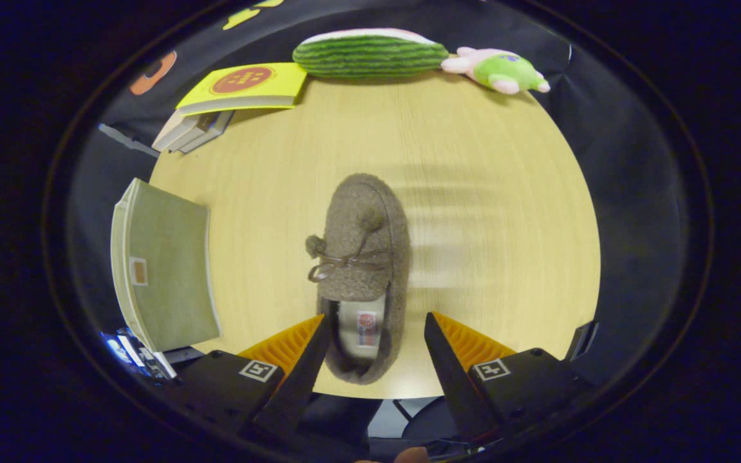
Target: Open the storage box then place both shoes into the box .Put the left shoe in first, then the right shoe, with the right side of both shoes facing outward in a uniform manner.
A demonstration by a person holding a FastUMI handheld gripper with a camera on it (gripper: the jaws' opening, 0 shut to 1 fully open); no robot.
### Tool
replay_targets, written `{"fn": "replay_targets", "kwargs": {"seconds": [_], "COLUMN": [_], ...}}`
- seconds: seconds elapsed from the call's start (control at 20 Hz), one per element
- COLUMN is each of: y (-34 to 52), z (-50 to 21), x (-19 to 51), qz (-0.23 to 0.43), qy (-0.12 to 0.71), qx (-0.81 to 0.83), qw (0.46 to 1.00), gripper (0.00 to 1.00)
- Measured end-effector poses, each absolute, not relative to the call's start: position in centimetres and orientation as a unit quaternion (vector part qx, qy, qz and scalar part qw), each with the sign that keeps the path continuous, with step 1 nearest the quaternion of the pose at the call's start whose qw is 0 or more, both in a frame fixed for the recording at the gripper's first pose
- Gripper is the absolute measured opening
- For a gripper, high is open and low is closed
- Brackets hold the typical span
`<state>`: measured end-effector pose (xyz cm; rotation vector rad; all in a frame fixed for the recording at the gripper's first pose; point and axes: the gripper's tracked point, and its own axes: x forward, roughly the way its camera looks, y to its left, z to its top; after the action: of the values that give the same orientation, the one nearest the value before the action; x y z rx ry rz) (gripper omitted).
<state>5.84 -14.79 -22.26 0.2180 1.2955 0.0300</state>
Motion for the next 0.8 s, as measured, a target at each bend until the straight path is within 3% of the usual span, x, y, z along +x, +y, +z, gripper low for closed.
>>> {"fn": "replay_targets", "kwargs": {"seconds": [0.2, 0.3, 0.45, 0.6, 0.65, 0.75, 0.8], "y": [-14.6, -14.5, -14.4, -15.2, -15.3, -14.7, -14.1], "z": [-24.2, -24.5, -25.1, -24.9, -24.8, -24.0, -23.4], "x": [6.2, 6.5, 6.5, 6.6, 6.5, 6.2, 6.1], "qz": [0.026, 0.024, 0.020, -0.002, -0.008, -0.017, -0.019], "qy": [0.616, 0.611, 0.614, 0.605, 0.602, 0.595, 0.590], "qx": [0.128, 0.141, 0.156, 0.157, 0.156, 0.171, 0.180], "qw": [0.776, 0.778, 0.774, 0.781, 0.783, 0.785, 0.787], "gripper": [0.90, 0.82, 0.52, 0.35, 0.20, 0.07, 0.06]}}
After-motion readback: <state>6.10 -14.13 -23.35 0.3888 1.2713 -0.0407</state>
